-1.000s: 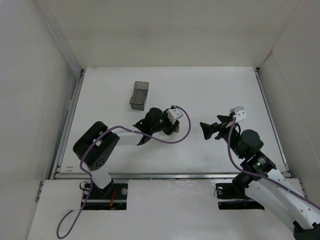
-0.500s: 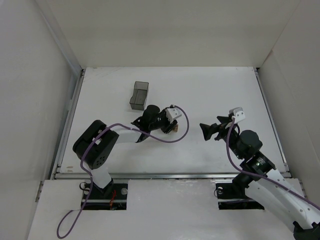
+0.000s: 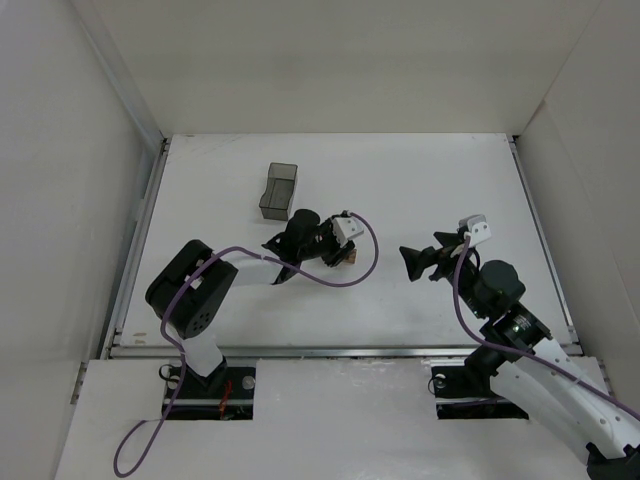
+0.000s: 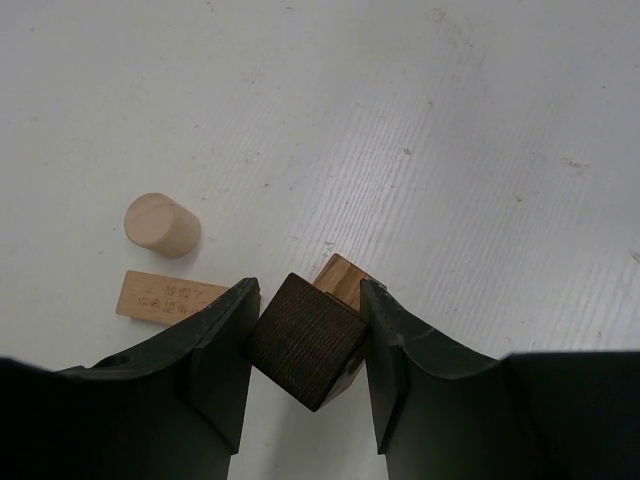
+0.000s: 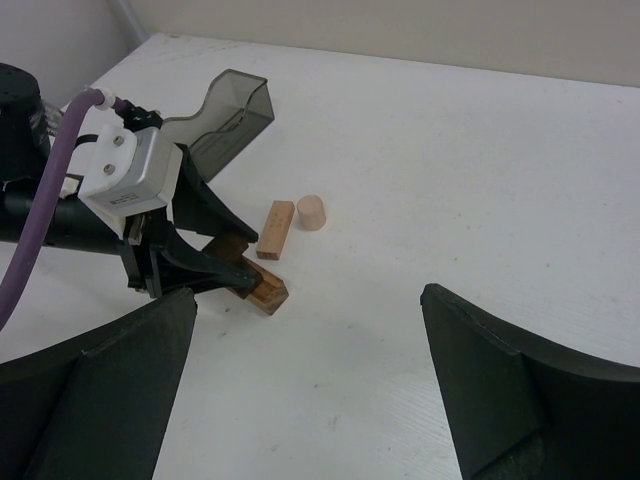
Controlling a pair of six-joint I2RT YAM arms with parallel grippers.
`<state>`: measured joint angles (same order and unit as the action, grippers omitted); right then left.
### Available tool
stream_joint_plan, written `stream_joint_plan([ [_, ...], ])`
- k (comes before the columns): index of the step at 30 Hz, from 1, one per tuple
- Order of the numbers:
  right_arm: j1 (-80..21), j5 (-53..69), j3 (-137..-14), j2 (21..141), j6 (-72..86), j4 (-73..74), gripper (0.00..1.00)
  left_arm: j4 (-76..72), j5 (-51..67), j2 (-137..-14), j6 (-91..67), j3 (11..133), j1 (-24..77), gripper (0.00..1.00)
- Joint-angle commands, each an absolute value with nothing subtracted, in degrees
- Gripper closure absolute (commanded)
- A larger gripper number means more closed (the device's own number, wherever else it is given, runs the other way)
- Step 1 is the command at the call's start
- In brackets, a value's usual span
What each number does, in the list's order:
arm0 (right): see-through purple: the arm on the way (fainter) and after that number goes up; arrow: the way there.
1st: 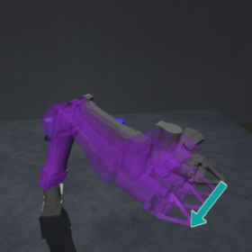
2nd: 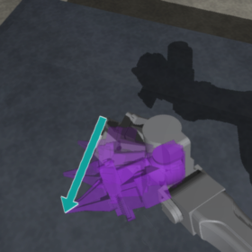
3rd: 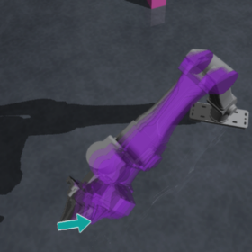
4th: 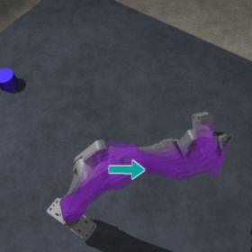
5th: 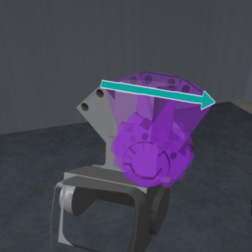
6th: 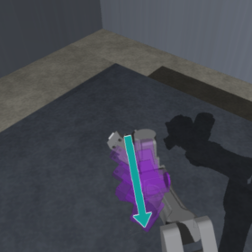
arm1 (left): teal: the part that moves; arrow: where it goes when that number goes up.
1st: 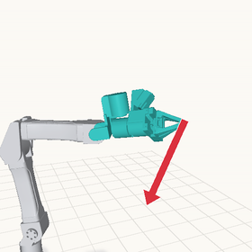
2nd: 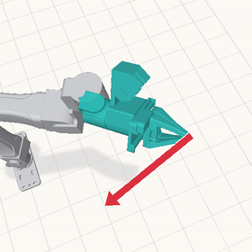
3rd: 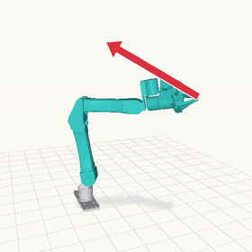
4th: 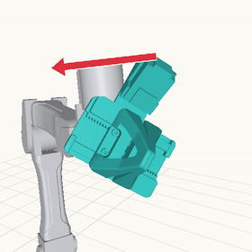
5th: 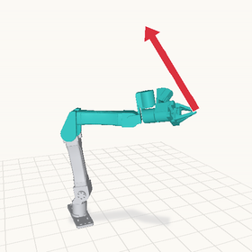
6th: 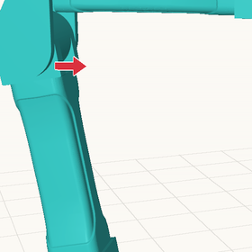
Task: Build the wood block tower
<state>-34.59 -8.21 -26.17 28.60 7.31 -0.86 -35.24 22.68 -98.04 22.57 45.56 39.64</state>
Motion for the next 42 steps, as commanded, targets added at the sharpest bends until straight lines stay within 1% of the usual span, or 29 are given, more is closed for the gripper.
stream_joint_plan([
  [1,-34.8,-8.5,-26.4,28.6,6.9,-4.0,0.0,-36.6,23.4,-96.5,24.1,47.6,39.3,1.0],
  [21,-34.8,-8.0,-25.8,28.6,6.9,-4.0,0.0,-37.6,24.4,-97.6,24.6,46.8,38.8,1.0],
  [33,-34.8,-8.5,-25.8,28.6,6.4,-4.0,0.0,-38.1,24.4,-98.2,21.2,46.8,38.8,1.0],
  [35,-34.8,-8.5,-25.8,28.6,6.4,-4.0,0.0,-38.1,24.4,-98.2,21.2,46.2,38.8,0.97],
  [37,-34.8,-8.5,-25.8,28.6,6.4,-4.0,0.0,-38.1,24.4,-98.2,20.7,46.2,38.8,0.91],
  [38,-34.8,-8.5,-25.8,28.6,6.4,-4.0,0.0,-38.1,24.4,-98.2,20.7,46.2,38.8,0.79],
  [41,-34.8,-8.5,-25.8,28.6,6.4,-4.0,0.0,-36.8,23.7,-98.2,20.7,46.8,38.8,0.54],
  [42,-34.8,-8.5,-25.8,28.6,6.4,-4.0,0.0,-36.8,22.9,-98.2,20.7,46.8,38.8,0.38],
])
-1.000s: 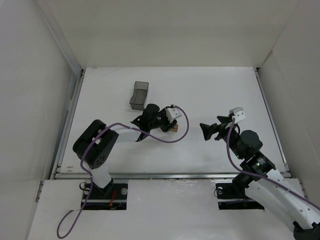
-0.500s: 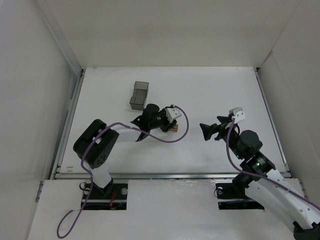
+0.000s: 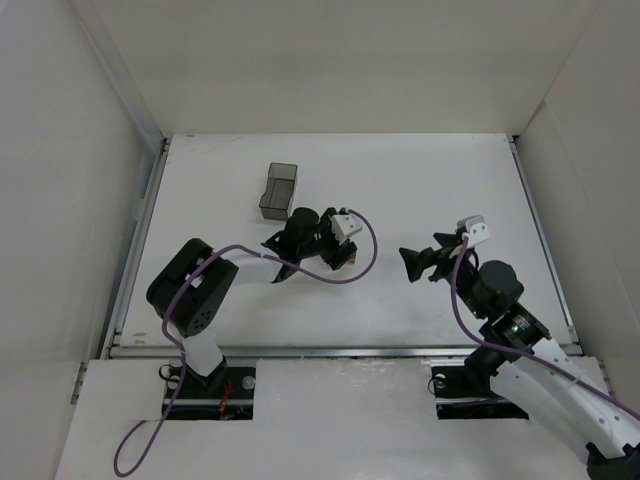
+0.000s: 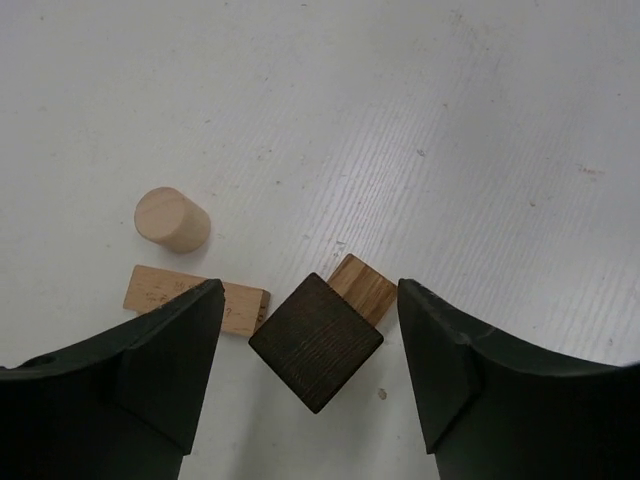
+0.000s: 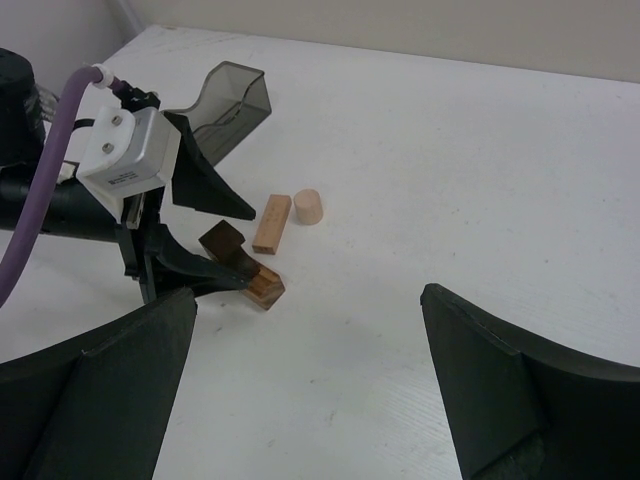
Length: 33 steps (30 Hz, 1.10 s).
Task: Build the wood block tower
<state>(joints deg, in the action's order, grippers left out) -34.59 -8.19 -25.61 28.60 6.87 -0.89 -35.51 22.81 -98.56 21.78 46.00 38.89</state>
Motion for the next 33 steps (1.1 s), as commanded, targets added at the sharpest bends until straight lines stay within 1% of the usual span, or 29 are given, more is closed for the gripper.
stream_joint_plan([
  [1,-34.8,-8.5,-25.8,29.1,6.4,-4.0,0.0,-36.8,22.2,-98.2,20.7,46.8,38.8,0.32],
  [3,-34.8,-8.5,-25.8,29.1,6.4,-4.0,0.0,-37.4,20.9,-97.6,21.2,46.8,38.8,0.25],
  [4,-34.8,-8.5,-25.8,29.6,6.4,-4.0,0.0,-37.4,20.9,-97.6,21.2,46.8,38.8,0.23],
  [5,-34.8,-8.5,-25.8,29.6,6.4,-4.0,0.0,-37.4,20.9,-97.6,22.0,46.8,38.8,0.17],
  [8,-34.8,-8.5,-26.5,29.6,7.0,-3.5,0.0,-36.3,20.9,-96.3,23.5,47.8,38.8,0.11],
  [9,-34.8,-9.5,-27.0,30.1,7.6,-3.5,0.0,-35.5,20.9,-95.6,23.5,47.8,38.8,0.04],
  [10,-34.8,-11.8,-27.8,30.1,9.8,-3.5,0.0,-34.9,21.4,-94.7,23.5,48.5,38.8,0.01],
  [13,-34.8,-16.2,-30.7,30.8,13.9,-2.4,0.0,-30.9,21.4,-90.8,23.5,50.7,38.8,0.01],
  [15,-34.8,-16.9,-33.7,31.7,14.6,-1.8,0.0,-28.6,20.6,-87.5,24.1,51.2,38.8,0.01],
  [17,-34.8,-14.1,-37.2,35.7,14.6,0.8,0.0,-26.6,18.5,-81.2,24.1,51.2,38.2,0.01],
  [18,-34.8,-13.5,-39.4,37.8,15.3,4.4,0.0,-23.7,17.7,-79.0,24.1,51.2,38.2,0.01],
  [19,-34.8,-13.5,-44.5,40.3,16.3,6.7,0.0,-21.9,16.7,-76.8,23.5,51.8,37.5,0.01],
  [20,-34.8,-13.5,-47.3,46.0,17.4,9.2,0.0,-20.1,15.6,-72.4,21.8,51.8,36.3,0.01],
  [21,-34.8,-12.9,-50.3,49.1,19.3,14.3,0.0,-18.0,12.1,-70.2,20.7,51.8,35.7,0.01],
  [22,-34.8,-12.9,-56.4,52.1,20.5,16.9,0.0,-14.0,9.5,-68.2,19.2,51.8,35.1,0.01],
  [23,-35.4,-14.2,-59.6,58.0,22.0,19.8,0.0,-11.9,2.4,-64.5,15.9,52.3,34.5,0.01],
  [26,-37.9,-17.5,-69.8,65.9,29.0,30.9,0.0,-3.8,-9.8,-60.1,11.9,52.3,34.5,0.01],
  [27,-38.8,-18.2,-71.5,70.3,30.1,33.0,0.0,-2.1,-13.5,-58.0,11.1,51.7,34.5,0.01],
  [28,-39.7,-19.8,-72.9,72.3,32.8,36.7,0.0,-0.7,-19.9,-57.2,9.5,51.0,34.5,0.01],
  [30,-41.4,-20.3,-75.5,77.2,35.9,39.5,0.0,1.8,-25.8,-55.9,7.7,48.3,34.5,0.01],
  [31,-41.4,-20.3,-76.2,78.6,38.2,40.4,0.0,2.4,-30.9,-55.9,6.7,47.5,34.5,0.01],
  [33,-43.2,-20.9,-79.0,81.4,40.4,42.9,0.0,2.9,-33.3,-55.9,5.5,45.5,34.5,0.01],
])
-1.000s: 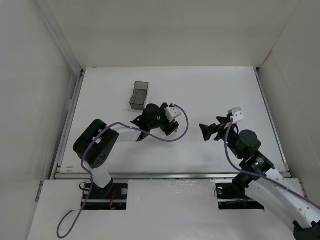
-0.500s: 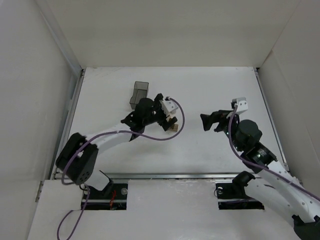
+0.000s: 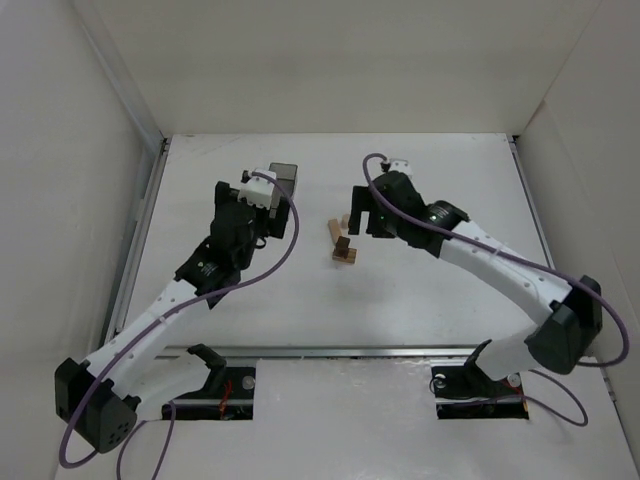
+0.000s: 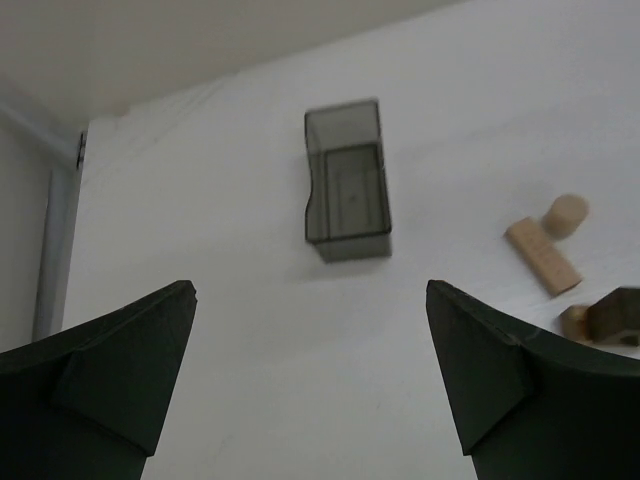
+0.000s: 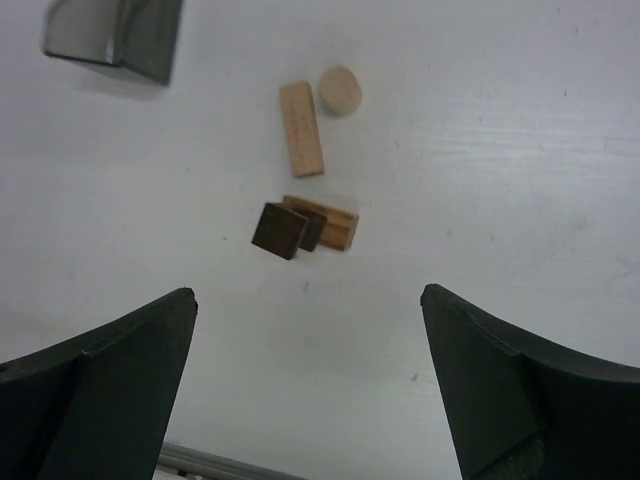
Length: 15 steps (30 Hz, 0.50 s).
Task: Build the wood block tower
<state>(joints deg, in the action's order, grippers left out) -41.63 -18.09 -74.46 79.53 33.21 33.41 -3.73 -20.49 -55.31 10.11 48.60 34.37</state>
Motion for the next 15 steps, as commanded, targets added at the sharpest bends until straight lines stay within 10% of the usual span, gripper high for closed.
stream_joint_plan([
  [1,-43.9,-20.9,-80.1,84.2,41.1,43.6,0.0,2.9,-33.3,-55.1,5.5,44.7,34.5,0.01],
  [15,-46.9,-20.8,-96.8,106.8,41.7,49.4,0.2,-6.8,-30.9,-47.9,7.0,35.2,34.5,0.01],
])
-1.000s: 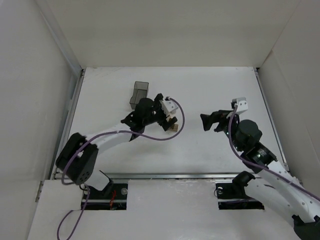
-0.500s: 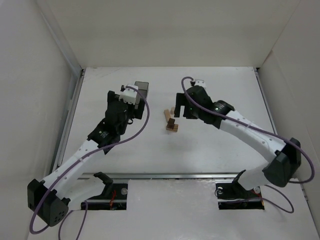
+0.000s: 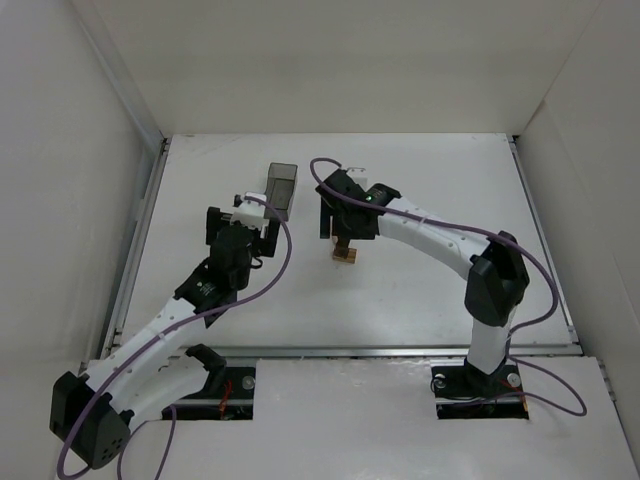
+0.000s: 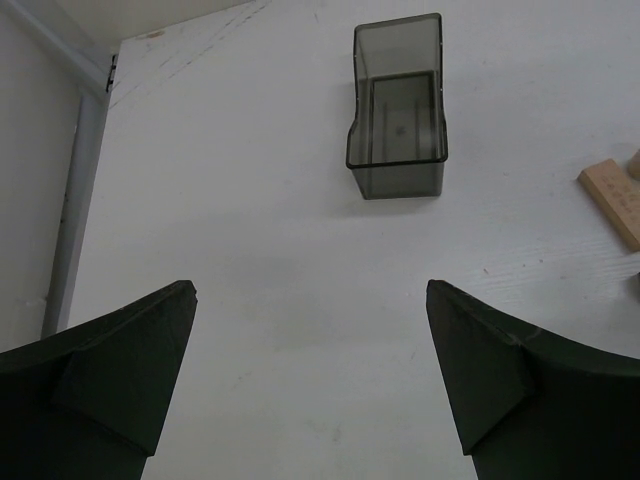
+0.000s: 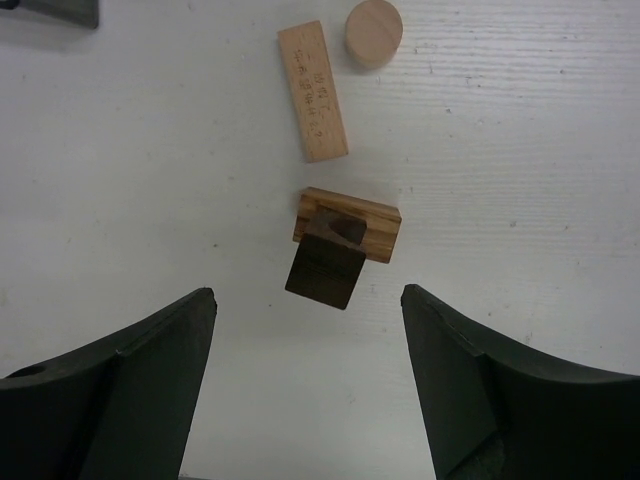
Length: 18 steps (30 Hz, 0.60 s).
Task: Build the wood block tower
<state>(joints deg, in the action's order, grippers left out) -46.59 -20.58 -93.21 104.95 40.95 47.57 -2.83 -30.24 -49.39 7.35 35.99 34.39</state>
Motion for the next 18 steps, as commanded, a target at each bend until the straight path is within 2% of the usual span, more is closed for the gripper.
stream_joint_plan([
  [1,-46.9,-20.8,-96.8,106.8,42.4,49.4,0.2,-6.8,-30.4,-47.9,7.0,34.5,34.5,0.01],
  [15,-46.9,-20.3,-99.8,113.5,42.9,52.0,0.2,-8.7,-27.9,-49.6,5.1,33.5,33.9,0.01],
  [18,-46.9,-20.3,-99.1,113.5,42.9,52.0,0.3,-8.7,-27.3,-50.1,4.4,33.5,33.9,0.01],
])
